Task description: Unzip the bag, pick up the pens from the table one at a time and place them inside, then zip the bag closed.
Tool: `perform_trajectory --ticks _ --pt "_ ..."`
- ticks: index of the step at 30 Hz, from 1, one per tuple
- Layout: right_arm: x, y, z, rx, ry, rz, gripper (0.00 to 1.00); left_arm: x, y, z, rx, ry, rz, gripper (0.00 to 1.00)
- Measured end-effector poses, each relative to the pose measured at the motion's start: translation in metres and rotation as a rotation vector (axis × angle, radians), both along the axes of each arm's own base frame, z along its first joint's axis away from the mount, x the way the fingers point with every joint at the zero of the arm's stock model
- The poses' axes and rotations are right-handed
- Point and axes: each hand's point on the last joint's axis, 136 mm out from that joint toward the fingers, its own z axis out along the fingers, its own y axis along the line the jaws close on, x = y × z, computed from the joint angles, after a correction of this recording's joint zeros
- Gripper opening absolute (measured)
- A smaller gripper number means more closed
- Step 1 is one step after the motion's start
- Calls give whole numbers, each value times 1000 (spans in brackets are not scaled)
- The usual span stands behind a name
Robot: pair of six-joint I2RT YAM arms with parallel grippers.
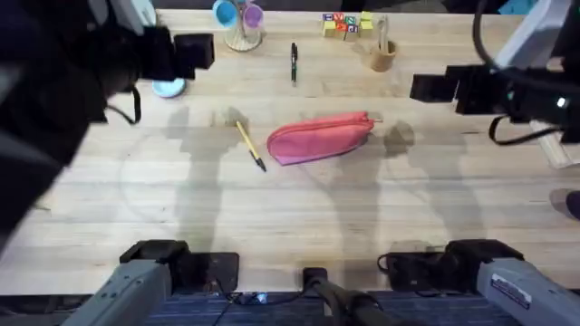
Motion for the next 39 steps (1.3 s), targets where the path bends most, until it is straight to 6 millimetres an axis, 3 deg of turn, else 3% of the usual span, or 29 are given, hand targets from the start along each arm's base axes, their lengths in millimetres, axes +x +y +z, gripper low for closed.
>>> perform_trajectory --ticks 3,12,16,25,30,39 --pt "5 2 10 10 61 9 995 12 -11 -1 -17 102 -65 993" --pt "5 3 17 12 72 12 995 8 -32 -3 -5 175 -227 994" --pt "5 3 17 4 71 21 995 -4 -50 -12 36 210 -394 994" --pt "5 3 17 -24 71 50 995 -59 -92 -33 154 260 -888 994" --pt "5 3 17 -27 72 53 995 -78 -108 -32 200 200 -1090 994" --pt "5 3 17 -27 72 53 995 -90 -128 -17 193 54 -1267 993"
